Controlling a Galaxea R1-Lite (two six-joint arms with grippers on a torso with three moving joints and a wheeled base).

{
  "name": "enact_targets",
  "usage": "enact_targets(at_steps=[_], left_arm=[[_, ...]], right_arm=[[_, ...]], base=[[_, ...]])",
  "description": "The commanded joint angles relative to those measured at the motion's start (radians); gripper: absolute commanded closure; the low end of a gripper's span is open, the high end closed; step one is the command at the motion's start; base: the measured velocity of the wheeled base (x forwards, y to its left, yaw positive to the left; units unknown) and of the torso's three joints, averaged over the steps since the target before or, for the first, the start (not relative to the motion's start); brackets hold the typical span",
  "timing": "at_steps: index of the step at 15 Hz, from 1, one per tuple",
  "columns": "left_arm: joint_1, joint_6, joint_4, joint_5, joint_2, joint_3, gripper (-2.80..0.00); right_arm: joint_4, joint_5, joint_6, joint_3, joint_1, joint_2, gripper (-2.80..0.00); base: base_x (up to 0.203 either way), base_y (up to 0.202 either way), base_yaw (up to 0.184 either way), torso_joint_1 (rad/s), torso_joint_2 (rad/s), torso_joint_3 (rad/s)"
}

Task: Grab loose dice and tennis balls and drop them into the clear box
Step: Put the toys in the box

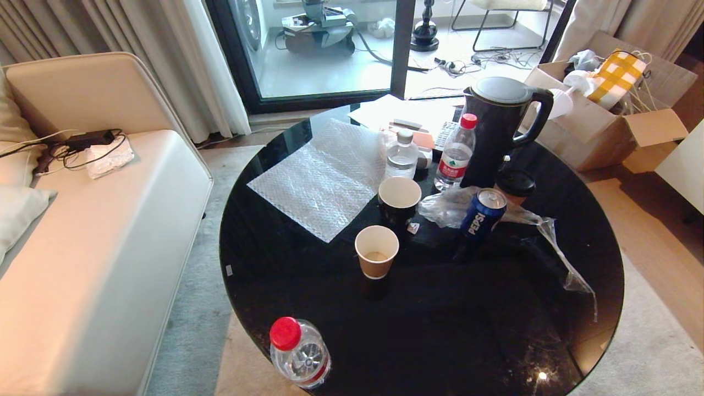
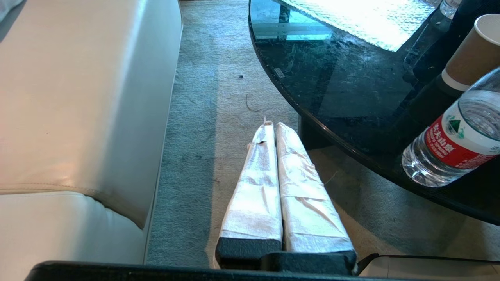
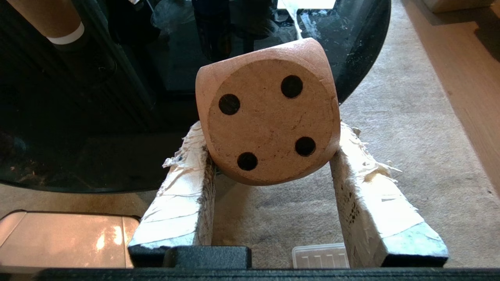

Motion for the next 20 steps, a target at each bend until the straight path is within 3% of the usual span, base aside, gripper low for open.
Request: enact_targets(at_steps=[1,20], left_arm=[[0.0,-0.001,0.0,0.0,0.0,0.0,0.0],[0.0,-0.001,0.0,0.0,0.0,0.0,0.0]], right_arm=[[0.001,0.0,-0.001,0.0,0.0,0.0,0.0],[0.001,0.0,0.002,0.0,0.0,0.0,0.0]], base=[[0.0,0.0,0.0,0.0,0.0,0.0],[-0.183,0.0,-0.002,0.001,0.0,0.003]])
